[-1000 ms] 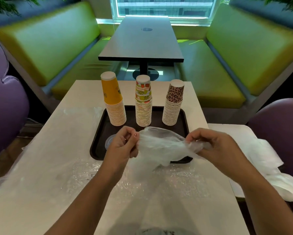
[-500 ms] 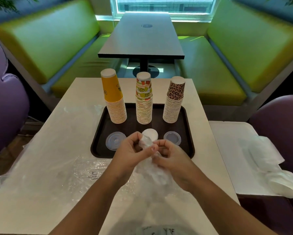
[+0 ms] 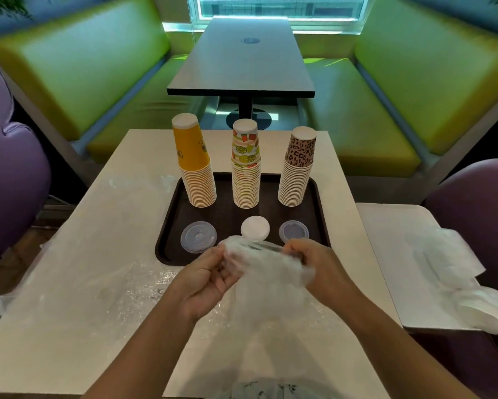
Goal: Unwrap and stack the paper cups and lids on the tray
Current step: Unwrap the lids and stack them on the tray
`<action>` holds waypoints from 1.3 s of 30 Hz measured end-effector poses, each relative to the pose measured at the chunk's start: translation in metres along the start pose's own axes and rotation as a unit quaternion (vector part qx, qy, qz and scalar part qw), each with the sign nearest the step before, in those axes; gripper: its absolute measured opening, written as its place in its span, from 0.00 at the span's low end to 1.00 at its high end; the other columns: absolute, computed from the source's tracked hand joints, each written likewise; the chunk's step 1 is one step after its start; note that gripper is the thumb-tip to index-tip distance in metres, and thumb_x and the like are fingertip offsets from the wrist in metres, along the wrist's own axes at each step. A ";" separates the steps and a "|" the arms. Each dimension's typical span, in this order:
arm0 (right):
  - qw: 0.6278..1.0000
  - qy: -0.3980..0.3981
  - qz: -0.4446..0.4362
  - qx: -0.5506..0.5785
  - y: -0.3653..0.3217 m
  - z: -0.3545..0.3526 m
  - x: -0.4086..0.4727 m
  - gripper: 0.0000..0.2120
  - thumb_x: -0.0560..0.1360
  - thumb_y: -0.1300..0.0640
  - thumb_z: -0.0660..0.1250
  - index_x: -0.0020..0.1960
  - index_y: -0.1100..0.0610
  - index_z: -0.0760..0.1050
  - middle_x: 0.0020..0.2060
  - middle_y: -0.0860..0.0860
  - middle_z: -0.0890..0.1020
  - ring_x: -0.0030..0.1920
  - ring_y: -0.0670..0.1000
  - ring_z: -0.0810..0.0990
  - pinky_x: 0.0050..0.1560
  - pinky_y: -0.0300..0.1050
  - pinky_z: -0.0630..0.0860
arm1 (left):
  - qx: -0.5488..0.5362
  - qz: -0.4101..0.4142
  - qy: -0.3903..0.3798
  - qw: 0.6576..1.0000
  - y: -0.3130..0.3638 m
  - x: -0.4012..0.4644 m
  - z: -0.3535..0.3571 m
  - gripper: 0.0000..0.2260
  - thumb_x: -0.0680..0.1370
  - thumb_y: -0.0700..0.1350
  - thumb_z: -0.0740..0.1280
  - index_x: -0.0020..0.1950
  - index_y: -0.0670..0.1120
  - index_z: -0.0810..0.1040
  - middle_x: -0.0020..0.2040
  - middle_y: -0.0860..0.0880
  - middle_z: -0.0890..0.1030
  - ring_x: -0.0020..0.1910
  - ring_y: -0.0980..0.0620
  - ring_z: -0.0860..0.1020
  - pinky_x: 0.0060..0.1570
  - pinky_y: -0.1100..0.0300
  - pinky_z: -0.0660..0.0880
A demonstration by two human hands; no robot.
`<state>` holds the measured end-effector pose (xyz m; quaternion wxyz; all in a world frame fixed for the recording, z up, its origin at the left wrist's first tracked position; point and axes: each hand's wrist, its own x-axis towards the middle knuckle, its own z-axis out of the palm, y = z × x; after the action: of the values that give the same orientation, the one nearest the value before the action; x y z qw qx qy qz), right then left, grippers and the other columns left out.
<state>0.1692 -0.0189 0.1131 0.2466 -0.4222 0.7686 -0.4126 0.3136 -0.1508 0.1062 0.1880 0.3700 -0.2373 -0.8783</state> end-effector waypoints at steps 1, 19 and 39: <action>0.999 0.001 0.027 0.034 0.004 -0.001 0.001 0.11 0.72 0.69 0.67 0.37 0.54 0.75 0.35 0.49 0.77 0.36 0.46 0.74 0.34 0.29 0.70 | -0.045 -0.018 0.005 0.999 0.000 0.002 -0.001 0.11 0.81 0.39 0.57 0.49 0.35 0.77 0.39 0.39 0.84 0.34 0.47 0.84 0.28 0.56 0.80; 0.977 -0.130 0.119 -0.119 0.027 0.003 0.007 0.05 0.75 0.53 0.69 0.50 0.51 0.81 0.41 0.46 0.80 0.39 0.43 0.77 0.33 0.30 0.68 | 0.358 0.046 -0.003 0.932 0.003 0.015 -0.047 0.03 0.75 0.36 0.67 0.45 0.41 0.73 0.40 0.44 0.84 0.39 0.49 0.81 0.35 0.56 0.76; 0.946 -0.157 0.214 0.184 0.044 0.027 0.000 0.17 0.69 0.51 0.75 0.56 0.52 0.79 0.42 0.47 0.83 0.42 0.46 0.82 0.42 0.40 0.78 | 0.519 0.208 0.029 0.828 -0.022 0.035 -0.070 0.26 0.71 0.24 0.60 0.30 0.55 0.81 0.42 0.50 0.73 0.39 0.52 0.73 0.31 0.68 0.68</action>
<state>0.1698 -0.0169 0.0613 0.5200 -0.2543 0.7029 -0.4133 0.3395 -0.1695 0.0311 0.1533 0.3804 -0.7242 -0.5543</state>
